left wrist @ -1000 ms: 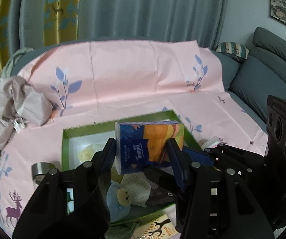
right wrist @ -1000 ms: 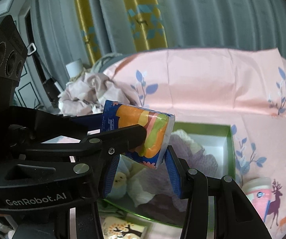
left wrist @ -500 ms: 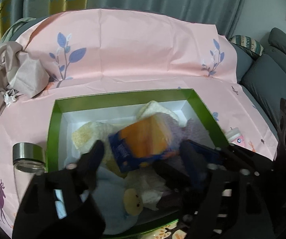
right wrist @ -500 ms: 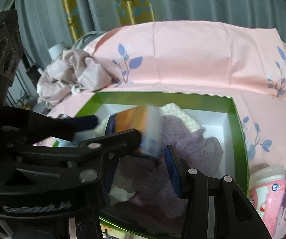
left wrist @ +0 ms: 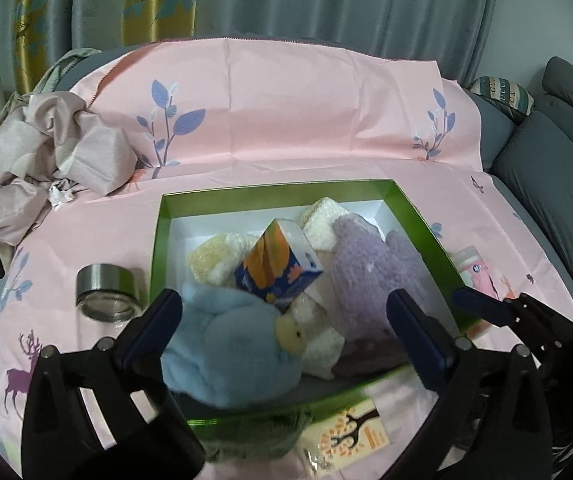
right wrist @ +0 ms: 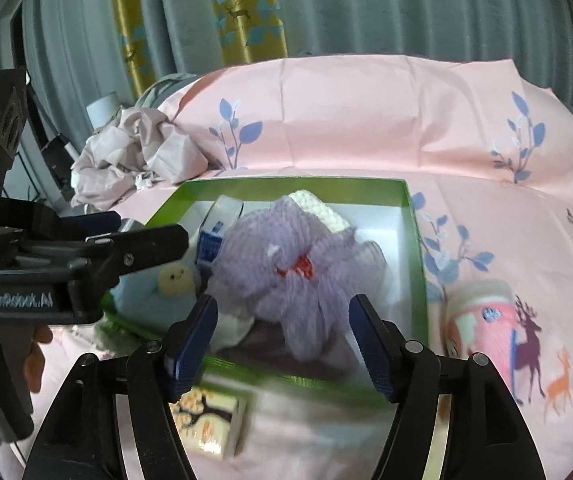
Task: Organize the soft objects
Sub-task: 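Open the right gripper to release the tissue pack into the box, then withdraw the right gripper and move it to the cream tree-print tissue pack, then grasp the cream tree-print tissue pack with the right gripper and lift, then carry the cream tissue pack over the green box and lower it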
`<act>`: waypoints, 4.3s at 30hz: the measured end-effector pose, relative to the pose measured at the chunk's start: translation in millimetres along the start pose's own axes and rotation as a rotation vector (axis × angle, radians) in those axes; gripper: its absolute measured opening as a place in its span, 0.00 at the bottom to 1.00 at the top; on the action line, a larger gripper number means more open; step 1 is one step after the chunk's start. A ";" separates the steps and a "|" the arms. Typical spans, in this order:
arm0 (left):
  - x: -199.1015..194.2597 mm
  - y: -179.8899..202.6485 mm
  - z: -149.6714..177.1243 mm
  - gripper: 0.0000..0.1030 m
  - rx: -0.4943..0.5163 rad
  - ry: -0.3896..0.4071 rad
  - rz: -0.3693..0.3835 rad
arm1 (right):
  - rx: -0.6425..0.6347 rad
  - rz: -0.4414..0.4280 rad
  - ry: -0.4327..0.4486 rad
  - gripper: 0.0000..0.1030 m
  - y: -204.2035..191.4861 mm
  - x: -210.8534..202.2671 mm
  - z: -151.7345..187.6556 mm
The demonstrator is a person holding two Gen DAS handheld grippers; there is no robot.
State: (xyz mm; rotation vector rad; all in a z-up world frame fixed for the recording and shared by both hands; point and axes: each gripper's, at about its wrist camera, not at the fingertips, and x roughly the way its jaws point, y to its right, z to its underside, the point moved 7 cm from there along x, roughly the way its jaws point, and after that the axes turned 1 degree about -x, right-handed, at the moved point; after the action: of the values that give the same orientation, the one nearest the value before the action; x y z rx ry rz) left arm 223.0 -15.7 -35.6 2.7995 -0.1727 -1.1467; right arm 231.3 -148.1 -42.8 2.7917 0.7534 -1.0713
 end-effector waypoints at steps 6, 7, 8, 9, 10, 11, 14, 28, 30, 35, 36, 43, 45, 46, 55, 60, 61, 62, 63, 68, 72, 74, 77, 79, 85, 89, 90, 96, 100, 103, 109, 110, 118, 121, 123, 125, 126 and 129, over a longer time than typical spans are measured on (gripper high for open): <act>-25.2 5.7 13.3 0.99 0.000 0.013 -0.006 | -0.006 0.005 -0.006 0.74 -7.8 -28.7 21.4; -30.5 7.1 17.4 0.99 0.001 0.018 -0.008 | -0.006 0.004 -0.008 0.74 -9.5 -32.7 24.9; -36.3 8.6 22.0 0.99 0.003 0.024 -0.011 | -0.004 0.000 -0.011 0.74 -11.3 -37.2 29.3; -39.6 10.1 26.0 0.99 0.005 0.024 -0.012 | -0.004 -0.004 -0.014 0.74 -12.7 -40.4 32.7; -44.0 11.4 31.5 0.99 0.005 0.022 -0.014 | -0.004 -0.008 -0.015 0.74 -14.4 -44.4 36.8; -47.9 12.7 36.8 0.99 0.004 0.019 -0.013 | -0.005 -0.009 -0.017 0.74 -16.2 -48.4 41.2; -59.0 18.0 52.6 0.99 0.005 0.012 -0.007 | -0.007 -0.016 -0.023 0.74 -21.2 -58.5 52.2; -71.0 32.2 115.6 0.99 0.041 -0.051 -0.019 | -0.031 -0.026 -0.071 0.74 -35.9 -73.2 97.5; -68.7 31.4 122.6 0.99 0.039 -0.064 -0.023 | -0.031 -0.028 -0.081 0.74 -36.1 -72.0 102.9; -62.7 28.6 136.8 0.99 0.017 -0.100 -0.013 | -0.022 -0.029 -0.100 0.74 -35.0 -68.6 112.2; -61.3 26.8 140.1 0.99 0.007 -0.108 -0.007 | -0.021 -0.028 -0.102 0.74 -34.9 -68.2 113.7; -55.5 13.7 159.7 0.99 -0.032 -0.149 0.023 | -0.030 -0.031 -0.132 0.74 -35.4 -59.8 126.5; -54.3 10.3 164.1 0.99 -0.040 -0.158 0.034 | -0.036 -0.045 -0.152 0.74 -36.7 -54.8 132.4; -52.8 8.6 166.3 0.99 -0.049 -0.164 0.040 | -0.038 -0.049 -0.160 0.74 -37.2 -52.6 134.4; -29.6 16.2 152.2 0.98 -0.091 -0.167 0.116 | -0.094 -0.079 -0.183 0.74 -46.3 -28.5 138.3; -11.5 18.5 138.0 0.89 -0.096 -0.163 0.118 | -0.129 -0.100 -0.173 0.74 -49.1 -12.4 128.1; -8.6 18.8 137.0 0.88 -0.097 -0.166 0.119 | -0.132 -0.104 -0.172 0.74 -49.3 -9.6 126.3; -4.4 18.7 135.3 0.86 -0.100 -0.170 0.120 | -0.137 -0.110 -0.172 0.74 -49.9 -6.5 124.3; -1.2 18.0 134.3 0.85 -0.102 -0.174 0.122 | -0.141 -0.118 -0.173 0.73 -50.6 -3.4 122.3; 8.2 16.0 130.5 0.74 -0.109 -0.187 0.142 | -0.171 -0.138 -0.180 0.70 -55.0 9.7 113.9; 12.8 18.2 129.9 0.58 -0.111 -0.201 0.167 | -0.189 -0.165 -0.186 0.61 -60.6 18.1 107.6; 14.7 20.2 131.5 0.54 -0.108 -0.211 0.177 | -0.201 -0.185 -0.190 0.53 -64.5 20.4 106.7; 14.8 21.1 131.5 0.54 -0.101 -0.207 0.171 | -0.212 -0.181 -0.196 0.50 -67.1 22.7 107.3; 13.9 19.9 131.1 0.54 -0.102 -0.206 0.171 | -0.209 -0.183 -0.194 0.47 -67.2 22.4 106.1; 0.6 27.0 132.5 0.54 -0.066 -0.195 0.162 | -0.200 -0.179 -0.185 0.46 -70.3 11.3 108.3; -16.7 34.9 131.1 0.54 -0.046 -0.170 0.177 | -0.199 -0.167 -0.162 0.46 -72.1 -7.0 109.6; -20.0 36.7 130.2 0.54 -0.040 -0.163 0.180 | -0.200 -0.159 -0.157 0.46 -72.5 -12.4 109.2; -40.7 44.7 114.2 0.54 -0.012 -0.102 0.188 | -0.208 -0.132 -0.103 0.46 -71.5 -35.8 95.7; -51.0 46.8 98.1 0.54 0.002 -0.059 0.187 | -0.217 -0.121 -0.052 0.46 -72.7 -50.8 79.0; -56.2 46.6 86.4 0.54 0.014 -0.037 0.180 | -0.228 -0.112 -0.025 0.46 -75.5 -55.2 66.9; -59.2 44.5 64.0 0.54 0.038 -0.003 0.163 | -0.231 -0.109 0.012 0.46 -77.6 -53.2 44.4; -58.9 43.8 60.7 0.54 0.042 0.002 0.160 | -0.230 -0.110 0.018 0.46 -77.7 -52.3 40.5; -56.1 35.6 39.5 0.54 0.041 0.034 0.146 | -0.234 -0.111 0.058 0.46 -76.7 -47.0 16.2; -54.7 32.1 32.7 0.54 0.043 0.044 0.137 | -0.241 -0.111 0.071 0.46 -77.7 -43.6 8.0; -53.1 29.5 28.9 0.54 0.038 0.045 0.135 | -0.244 -0.114 0.077 0.46 -77.8 -41.3 3.9; -51.7 27.2 25.4 0.54 0.038 0.046 0.132 | -0.249 -0.115 0.081 0.46 -77.9 -39.3 1.1; -50.9 26.4 23.9 0.54 0.039 0.047 0.131 | -0.252 -0.116 0.083 0.46 -78.3 -38.0 -0.7; -47.2 24.5 18.9 0.54 0.046 0.047 0.123 | -0.256 -0.118 0.087 0.46 -77.7 -33.6 -5.6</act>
State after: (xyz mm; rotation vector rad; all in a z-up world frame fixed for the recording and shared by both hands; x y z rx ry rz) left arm 174.7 -34.1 -12.8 2.8073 -0.3665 -1.0619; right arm 177.3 -92.7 -7.9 2.6177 0.9983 -0.8060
